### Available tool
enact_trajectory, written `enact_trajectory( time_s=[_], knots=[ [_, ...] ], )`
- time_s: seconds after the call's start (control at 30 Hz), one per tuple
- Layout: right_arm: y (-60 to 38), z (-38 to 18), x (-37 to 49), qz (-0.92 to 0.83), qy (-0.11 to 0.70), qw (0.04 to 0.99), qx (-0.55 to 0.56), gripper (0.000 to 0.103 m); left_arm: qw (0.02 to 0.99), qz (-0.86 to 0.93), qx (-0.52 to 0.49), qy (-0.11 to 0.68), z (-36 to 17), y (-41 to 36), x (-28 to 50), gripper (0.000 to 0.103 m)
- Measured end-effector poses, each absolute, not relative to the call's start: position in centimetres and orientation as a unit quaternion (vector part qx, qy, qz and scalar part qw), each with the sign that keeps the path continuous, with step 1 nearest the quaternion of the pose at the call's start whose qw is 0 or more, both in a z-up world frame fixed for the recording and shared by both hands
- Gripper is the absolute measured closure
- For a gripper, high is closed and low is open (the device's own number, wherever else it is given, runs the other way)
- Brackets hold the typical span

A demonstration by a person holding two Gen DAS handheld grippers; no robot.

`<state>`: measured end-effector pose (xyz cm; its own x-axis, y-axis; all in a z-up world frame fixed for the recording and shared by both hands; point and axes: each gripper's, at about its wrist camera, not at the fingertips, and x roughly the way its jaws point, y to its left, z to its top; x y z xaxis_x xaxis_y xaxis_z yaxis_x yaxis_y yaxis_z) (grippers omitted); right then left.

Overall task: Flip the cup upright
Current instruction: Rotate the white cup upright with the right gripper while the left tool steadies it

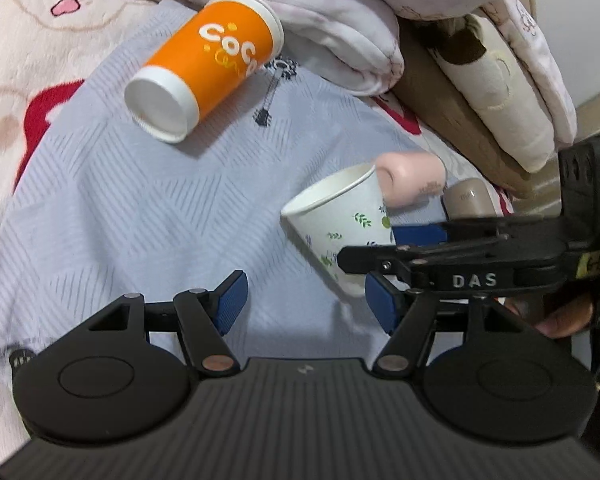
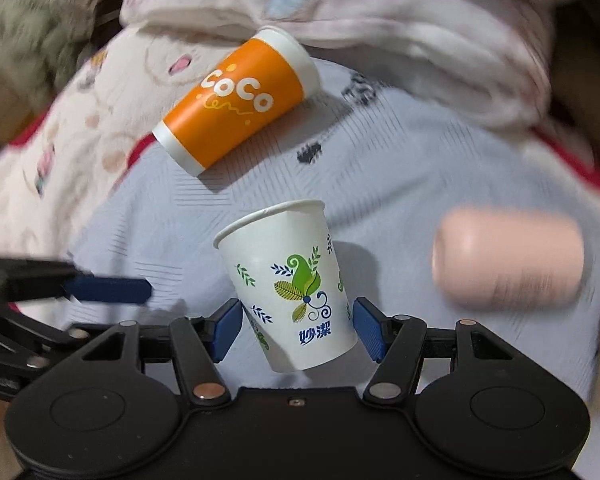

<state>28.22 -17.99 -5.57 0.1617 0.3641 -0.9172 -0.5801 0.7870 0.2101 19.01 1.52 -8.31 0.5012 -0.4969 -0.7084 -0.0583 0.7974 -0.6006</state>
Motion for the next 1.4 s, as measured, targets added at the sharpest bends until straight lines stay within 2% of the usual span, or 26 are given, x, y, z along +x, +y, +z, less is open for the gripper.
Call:
enact_trajectory(
  time_s=[0.37, 0.67, 0.7, 0.73, 0.8, 1.07, 1.17, 1.2, 1.27, 1.33, 1.4],
  knots=[
    [-22.2, -7.0, 22.9, 0.241, 0.581, 0.775, 0.061, 0.038, 0.784, -0.166, -0.321, 0.505, -9.1, 1.3, 16.3, 0.039],
    [-22.0, -7.9, 19.9, 0.219, 0.53, 0.818, 0.045, 0.037, 0.79, -0.152, -0.307, 0.509, -9.5, 0.7, 16.1, 0.039],
    [-22.1, -7.9, 19.7, 0.221, 0.52, 0.824, 0.047, 0.033, 0.791, -0.149, -0.307, 0.508, -9.5, 0.8, 16.2, 0.038],
    [-22.2, -7.9, 19.5, 0.225, 0.516, 0.825, 0.046, 0.025, 0.791, -0.148, -0.307, 0.508, -9.6, 0.9, 16.2, 0.038],
    [-22.4, -7.8, 19.2, 0.227, 0.51, 0.829, 0.039, 0.016, 0.787, -0.152, -0.314, 0.509, -9.9, 1.0, 16.4, 0.036],
    [-22.3, -7.5, 18.4, 0.288, 0.49, 0.822, -0.034, 0.014, 0.777, -0.173, -0.341, 0.5, -11.8, -0.3, 17.0, 0.03],
    [-21.5, -7.2, 18.4, 0.306, 0.481, 0.818, -0.073, 0.021, 0.775, -0.188, -0.343, 0.497, -12.5, -1.5, 17.2, 0.03],
    [-21.2, -7.3, 18.7, 0.307, 0.488, 0.813, -0.078, 0.029, 0.778, -0.19, -0.342, 0.492, -12.6, -1.8, 17.2, 0.03],
    [-21.0, -7.4, 18.9, 0.305, 0.499, 0.808, -0.075, 0.034, 0.786, -0.189, -0.334, 0.485, -12.5, -2.4, 17.1, 0.03],
    [-20.9, -7.5, 18.8, 0.299, 0.506, 0.806, -0.067, 0.044, 0.787, -0.191, -0.329, 0.485, -12.4, -2.6, 17.0, 0.03],
    [-21.2, -7.7, 18.9, 0.278, 0.524, 0.804, -0.035, 0.044, 0.785, -0.194, -0.333, 0.485, -12.2, -2.4, 16.9, 0.031]
  ],
)
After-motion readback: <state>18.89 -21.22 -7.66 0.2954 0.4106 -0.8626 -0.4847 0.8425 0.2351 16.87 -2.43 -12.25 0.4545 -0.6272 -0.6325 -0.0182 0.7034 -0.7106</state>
